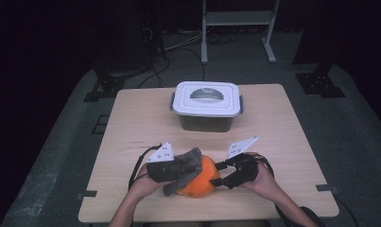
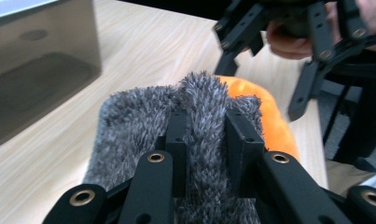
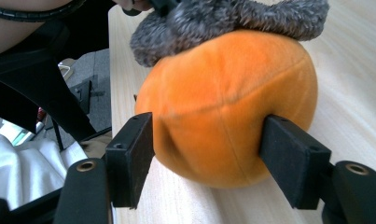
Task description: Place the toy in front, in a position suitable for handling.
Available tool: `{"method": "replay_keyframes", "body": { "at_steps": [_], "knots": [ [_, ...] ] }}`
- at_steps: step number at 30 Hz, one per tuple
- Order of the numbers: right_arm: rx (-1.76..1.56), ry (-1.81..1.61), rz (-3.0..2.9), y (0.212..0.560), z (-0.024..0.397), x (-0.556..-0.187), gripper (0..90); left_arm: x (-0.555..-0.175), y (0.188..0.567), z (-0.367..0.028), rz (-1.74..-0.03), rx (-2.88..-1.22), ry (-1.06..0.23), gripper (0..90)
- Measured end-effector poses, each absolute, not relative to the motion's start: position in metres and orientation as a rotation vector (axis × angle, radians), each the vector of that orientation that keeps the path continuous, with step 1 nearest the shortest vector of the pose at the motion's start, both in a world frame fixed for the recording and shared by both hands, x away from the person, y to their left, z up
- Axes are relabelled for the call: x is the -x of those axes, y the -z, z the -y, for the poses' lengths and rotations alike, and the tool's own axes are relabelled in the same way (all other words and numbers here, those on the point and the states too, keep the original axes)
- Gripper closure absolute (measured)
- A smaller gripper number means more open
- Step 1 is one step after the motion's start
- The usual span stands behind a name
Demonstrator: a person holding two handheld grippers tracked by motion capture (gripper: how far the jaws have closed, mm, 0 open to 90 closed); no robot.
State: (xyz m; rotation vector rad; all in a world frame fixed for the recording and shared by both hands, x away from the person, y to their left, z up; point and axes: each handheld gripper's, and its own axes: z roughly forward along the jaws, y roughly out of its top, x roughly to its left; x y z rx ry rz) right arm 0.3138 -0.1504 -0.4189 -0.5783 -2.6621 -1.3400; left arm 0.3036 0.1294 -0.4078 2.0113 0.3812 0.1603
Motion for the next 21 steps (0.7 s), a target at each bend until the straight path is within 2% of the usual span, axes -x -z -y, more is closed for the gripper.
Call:
{"method": "replay_keyframes", "body": {
  "at_steps": [2, 4, 10, 14, 16, 20, 21],
  "knots": [
    [0.59, 1.338, 2.674, 0.42, 0.149, -0.313, 36.2, -0.302, 0.407, -0.126, -0.367, -2.014, -0.155, 73.2],
    [0.552, 1.355, 2.774, 0.419, 0.149, -0.31, 52.6, -0.3, 0.403, -0.125, -0.355, -2.002, -0.162, 73.2],
    [0.408, 1.428, 2.863, 0.409, 0.147, -0.3, 55.4, -0.295, 0.382, -0.12, -0.323, -1.901, -0.233, 73.0],
    [0.336, 1.397, 2.953, 0.408, 0.143, -0.294, 58.1, -0.297, 0.39, -0.114, -0.327, -1.995, -0.275, 73.0],
    [0.364, 1.369, 2.96, 0.412, 0.146, -0.298, 59.8, -0.301, 0.397, -0.118, -0.348, -2.004, -0.23, 73.1],
    [0.403, 1.369, 2.944, 0.412, 0.15, -0.302, 58.4, -0.304, 0.399, -0.129, -0.39, -2.033, -0.226, 73.1],
    [0.421, 1.375, 2.906, 0.413, 0.151, -0.304, 53.7, -0.304, 0.401, -0.13, -0.394, -2.028, -0.212, 73.1]
  ]
}}
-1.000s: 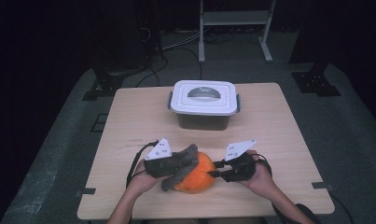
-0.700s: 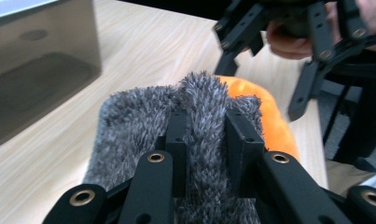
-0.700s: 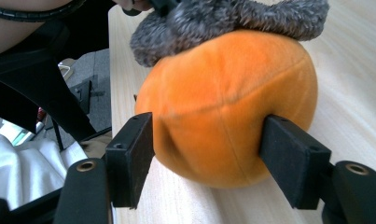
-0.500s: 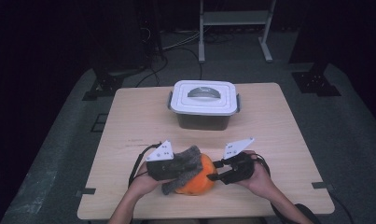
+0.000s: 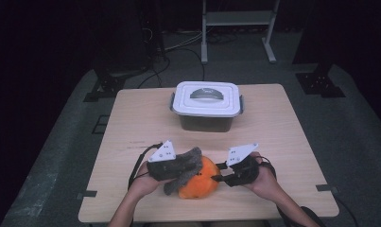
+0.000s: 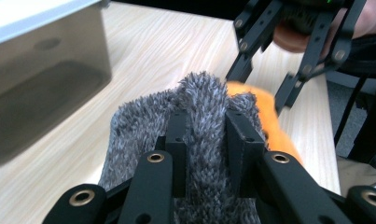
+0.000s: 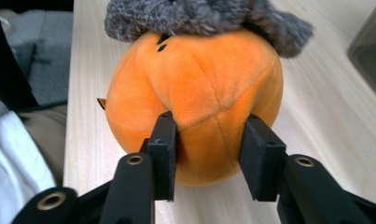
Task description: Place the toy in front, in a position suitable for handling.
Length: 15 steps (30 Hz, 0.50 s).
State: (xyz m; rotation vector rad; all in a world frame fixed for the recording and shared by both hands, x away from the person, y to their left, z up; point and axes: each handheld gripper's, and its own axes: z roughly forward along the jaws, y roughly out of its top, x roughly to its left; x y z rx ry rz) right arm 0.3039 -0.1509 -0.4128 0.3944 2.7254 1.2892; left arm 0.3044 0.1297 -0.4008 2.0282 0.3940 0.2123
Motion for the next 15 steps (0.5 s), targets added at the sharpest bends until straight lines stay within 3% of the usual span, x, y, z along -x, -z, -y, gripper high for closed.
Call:
{"method": "replay_keyframes", "body": {
  "at_steps": [3, 7, 9, 13, 15],
  "knots": [
    [-0.476, -1.372, -2.816, 0.412, 0.153, -0.31, 38.1, -0.302, 0.403, -0.126, -0.372, -2.035, -0.171, 73.1],
    [-0.527, -1.425, -2.825, 0.414, 0.153, -0.312, 35.0, -0.299, 0.401, -0.118, -0.329, -2.056, -0.138, 73.1],
    [-0.541, -1.404, -2.831, 0.418, 0.15, -0.311, 40.0, -0.298, 0.402, -0.117, -0.327, -2.056, -0.14, 73.1],
    [-0.485, -1.346, -2.766, 0.412, 0.15, -0.305, 59.1, -0.298, 0.394, -0.117, -0.325, -2.027, -0.167, 73.0],
    [-0.413, -1.329, -2.707, 0.405, 0.149, -0.299, 60.3, -0.297, 0.385, -0.118, -0.315, -1.997, -0.197, 72.9]
  ]
}}
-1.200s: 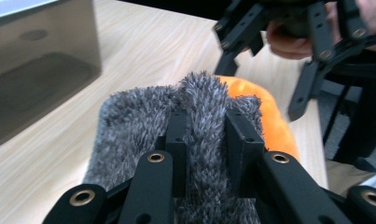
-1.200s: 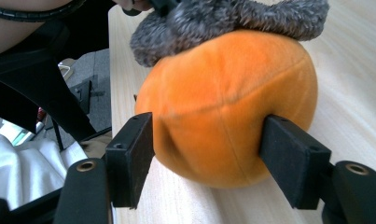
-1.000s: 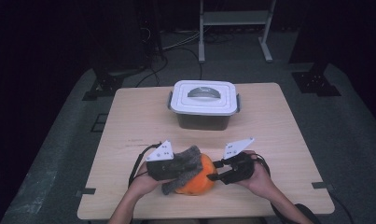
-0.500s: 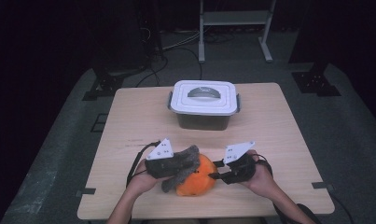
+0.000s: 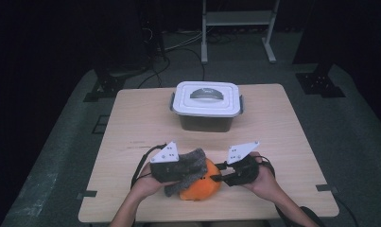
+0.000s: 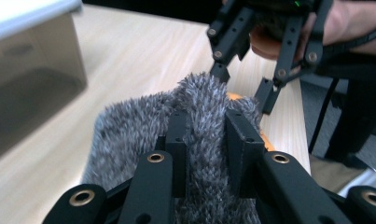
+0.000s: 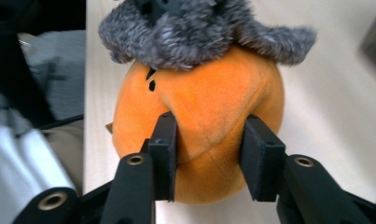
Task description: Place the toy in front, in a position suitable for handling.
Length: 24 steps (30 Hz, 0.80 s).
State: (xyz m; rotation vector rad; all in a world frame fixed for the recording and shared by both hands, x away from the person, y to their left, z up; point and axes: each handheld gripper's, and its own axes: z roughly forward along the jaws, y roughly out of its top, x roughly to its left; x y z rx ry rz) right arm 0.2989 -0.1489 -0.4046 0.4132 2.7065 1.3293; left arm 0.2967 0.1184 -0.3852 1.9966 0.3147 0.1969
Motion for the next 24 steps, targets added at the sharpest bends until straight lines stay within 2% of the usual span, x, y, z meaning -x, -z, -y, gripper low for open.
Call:
{"method": "replay_keyframes", "body": {
  "at_steps": [4, 13, 17, 19, 24],
  "knots": [
    [-0.277, -1.3, -2.647, 0.394, 0.144, -0.29, 59.8, -0.293, 0.373, -0.114, -0.282, -1.953, -0.235, 72.8],
    [-0.31, -1.241, -2.696, 0.405, 0.153, -0.301, 60.1, -0.306, 0.397, -0.124, -0.397, -2.105, -0.247, 72.8],
    [-0.45, -1.356, -2.804, 0.406, 0.16, -0.312, 44.5, -0.305, 0.403, -0.125, -0.377, -2.1, -0.186, 72.9],
    [-0.484, -1.386, -2.834, 0.405, 0.161, -0.314, 39.6, -0.303, 0.401, -0.123, -0.357, -2.108, -0.171, 72.9],
    [-0.59, -1.43, -2.879, 0.41, 0.16, -0.318, 35.8, -0.299, 0.4, -0.118, -0.351, -2.112, -0.141, 72.6]
  ]
}}
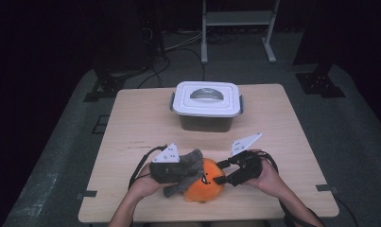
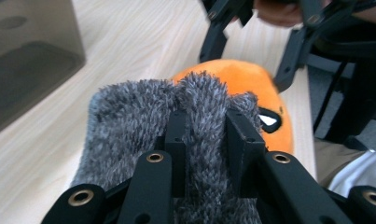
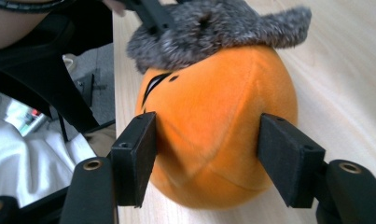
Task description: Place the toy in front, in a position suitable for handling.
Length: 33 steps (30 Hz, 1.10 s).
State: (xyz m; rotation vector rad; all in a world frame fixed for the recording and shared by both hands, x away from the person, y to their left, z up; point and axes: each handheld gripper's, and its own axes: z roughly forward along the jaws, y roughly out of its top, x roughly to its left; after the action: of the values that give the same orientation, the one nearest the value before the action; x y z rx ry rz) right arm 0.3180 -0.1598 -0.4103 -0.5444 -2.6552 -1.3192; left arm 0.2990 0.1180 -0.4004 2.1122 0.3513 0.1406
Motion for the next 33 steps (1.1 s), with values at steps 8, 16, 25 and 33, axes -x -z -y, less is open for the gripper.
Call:
{"method": "replay_keyframes", "body": {
  "at_steps": [8, 16, 25, 33],
  "knots": [
    [0.459, 1.39, 2.827, 0.404, 0.15, -0.303, 57.6, -0.296, 0.383, -0.112, -0.347, -2.013, -0.187, 72.6],
    [0.301, 1.396, 2.901, 0.403, 0.143, -0.291, 58.4, -0.295, 0.386, -0.105, -0.326, -2.061, -0.215, 72.5],
    [0.369, 1.387, 2.827, 0.408, 0.153, -0.298, 50.4, -0.303, 0.399, -0.13, -0.41, -2.071, -0.171, 71.6],
    [0.5, 1.361, 2.67, 0.409, 0.156, -0.308, 30.0, -0.297, 0.397, -0.123, -0.351, -2.085, -0.121, 71.6]
  ]
}}
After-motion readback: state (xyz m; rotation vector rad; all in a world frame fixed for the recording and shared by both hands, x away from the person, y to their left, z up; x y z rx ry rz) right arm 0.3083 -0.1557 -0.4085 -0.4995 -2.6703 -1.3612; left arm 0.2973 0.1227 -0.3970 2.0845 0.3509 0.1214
